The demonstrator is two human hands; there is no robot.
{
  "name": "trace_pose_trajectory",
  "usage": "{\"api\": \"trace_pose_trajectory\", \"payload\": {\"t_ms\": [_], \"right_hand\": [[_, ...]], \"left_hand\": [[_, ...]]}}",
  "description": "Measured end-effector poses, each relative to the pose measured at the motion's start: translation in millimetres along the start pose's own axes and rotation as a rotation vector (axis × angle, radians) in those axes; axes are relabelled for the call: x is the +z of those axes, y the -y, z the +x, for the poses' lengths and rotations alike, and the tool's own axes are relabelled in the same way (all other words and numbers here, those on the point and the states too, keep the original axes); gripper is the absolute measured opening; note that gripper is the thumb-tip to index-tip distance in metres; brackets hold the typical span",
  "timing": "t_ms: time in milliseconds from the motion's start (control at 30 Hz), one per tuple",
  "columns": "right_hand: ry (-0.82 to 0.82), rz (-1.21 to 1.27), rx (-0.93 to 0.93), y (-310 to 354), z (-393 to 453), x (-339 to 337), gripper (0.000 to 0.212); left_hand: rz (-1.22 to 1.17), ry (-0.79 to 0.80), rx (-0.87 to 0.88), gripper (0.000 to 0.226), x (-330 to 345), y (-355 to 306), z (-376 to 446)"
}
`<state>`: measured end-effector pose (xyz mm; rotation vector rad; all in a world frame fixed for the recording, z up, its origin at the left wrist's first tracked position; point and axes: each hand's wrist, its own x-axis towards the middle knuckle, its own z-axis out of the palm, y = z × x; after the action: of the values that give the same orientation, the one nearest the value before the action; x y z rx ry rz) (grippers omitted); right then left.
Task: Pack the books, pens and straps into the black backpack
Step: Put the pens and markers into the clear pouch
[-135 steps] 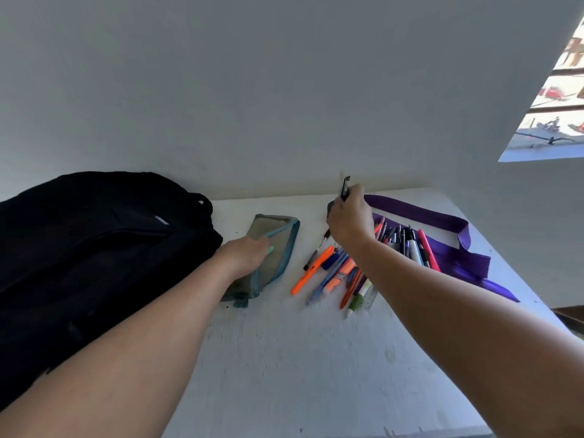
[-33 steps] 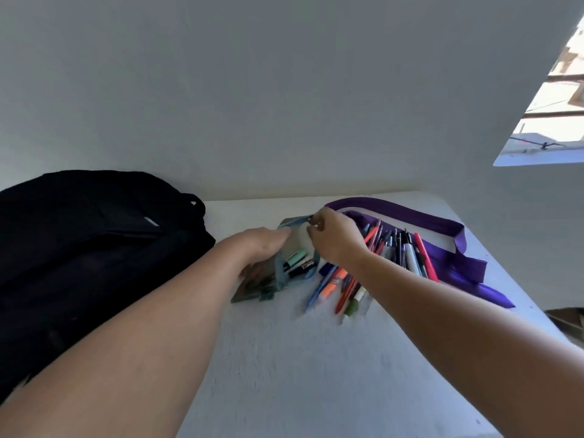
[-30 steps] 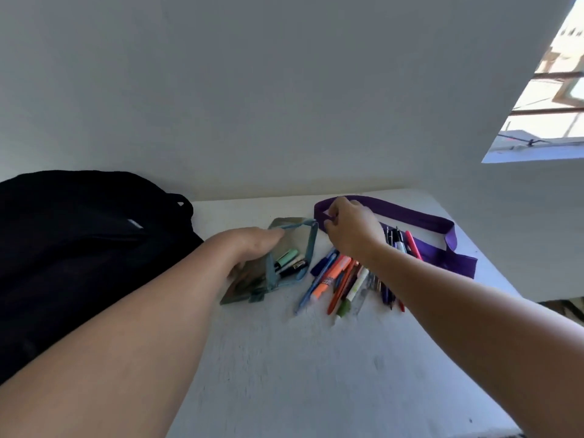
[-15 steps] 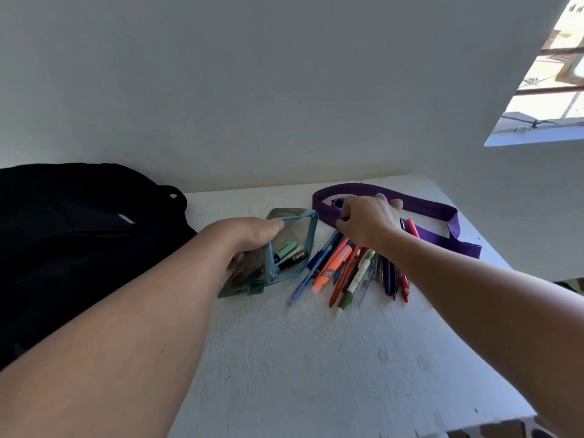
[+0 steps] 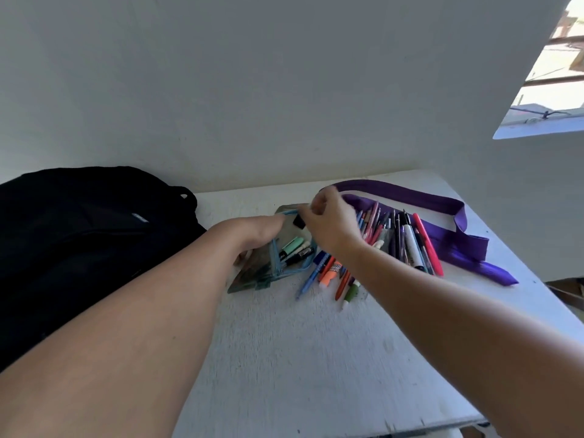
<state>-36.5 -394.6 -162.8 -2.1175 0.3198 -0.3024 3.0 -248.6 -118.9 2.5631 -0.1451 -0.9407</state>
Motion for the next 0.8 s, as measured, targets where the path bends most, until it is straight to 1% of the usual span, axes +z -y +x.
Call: {"api": "trace_pose_trajectory", "payload": {"t_ms": [33,100,133,167,200,233,300,367,400,500,533,567,600,700,800], "right_hand": [[0.064,-0.063,-0.026,-1.5,-3.3,9.0,0.02],[0.23,-0.331,-0.14,-5.1,-8.7,19.8,0.023],[0.278,-0.47,-0.198,-6.2,-11.1,20.4,0.026],[0.283,-0.543,-0.244,-7.2,-11.8,17.9,0.027],[0.273,-0.543,-0.27,-8.3,-10.9,12.5,0.025],[0.274,-0.494,-0.271,-8.3,-9.6,5.7,0.023],[0.304,-0.338,-0.216,-8.9,-7.0,-12.1,0.015],[0.347,-0.286,-0.205,-9.9,-4.9,-30.6,0.006],[0.41,-0.297,-0.215,-10.1,-3.9,-39.5,0.003],[0.752,-0.468,-0.207,-8.8,-8.2,-59.3,0.011],[0.838,-0.54,-0.207,-9.2,-10.8,-61.2,0.016],[0.874,-0.594,-0.215,-10.5,-13.1,-61.3,0.02],[0.862,-0.619,-0.228,-11.9,-15.8,-60.3,0.021],[0.725,-0.703,-0.286,-17.7,-23.7,-54.0,0.022],[0.695,-0.776,-0.345,-21.7,-30.7,-51.0,0.026]], "left_hand": [[0.0,0.001,-0.003,0.067,1.4,-0.5,-0.3],[0.005,-0.011,-0.02,0.069,4.1,0.3,1.3],[0.012,-0.017,-0.03,0.07,5.2,1.1,2.0],[0.011,-0.023,-0.043,0.071,5.4,2.4,2.9],[0.007,-0.028,-0.048,0.071,6.0,3.0,3.5],[0.002,-0.029,-0.051,0.071,5.8,3.4,4.1],[-0.01,-0.026,-0.05,0.069,7.8,3.0,5.2],[-0.003,-0.039,-0.056,0.069,10.5,3.3,8.0],[0.006,-0.049,-0.063,0.07,11.2,4.3,9.4],[0.016,-0.039,-0.093,0.077,11.4,8.4,11.7],[0.007,-0.028,-0.097,0.078,11.1,8.9,11.3],[-0.007,-0.02,-0.1,0.077,10.9,9.6,11.6],[-0.017,-0.018,-0.102,0.077,11.3,9.9,11.2],[0.012,-0.054,-0.083,0.074,14.0,9.2,7.7],[0.076,-0.091,-0.052,0.071,17.3,10.5,5.7]]}}
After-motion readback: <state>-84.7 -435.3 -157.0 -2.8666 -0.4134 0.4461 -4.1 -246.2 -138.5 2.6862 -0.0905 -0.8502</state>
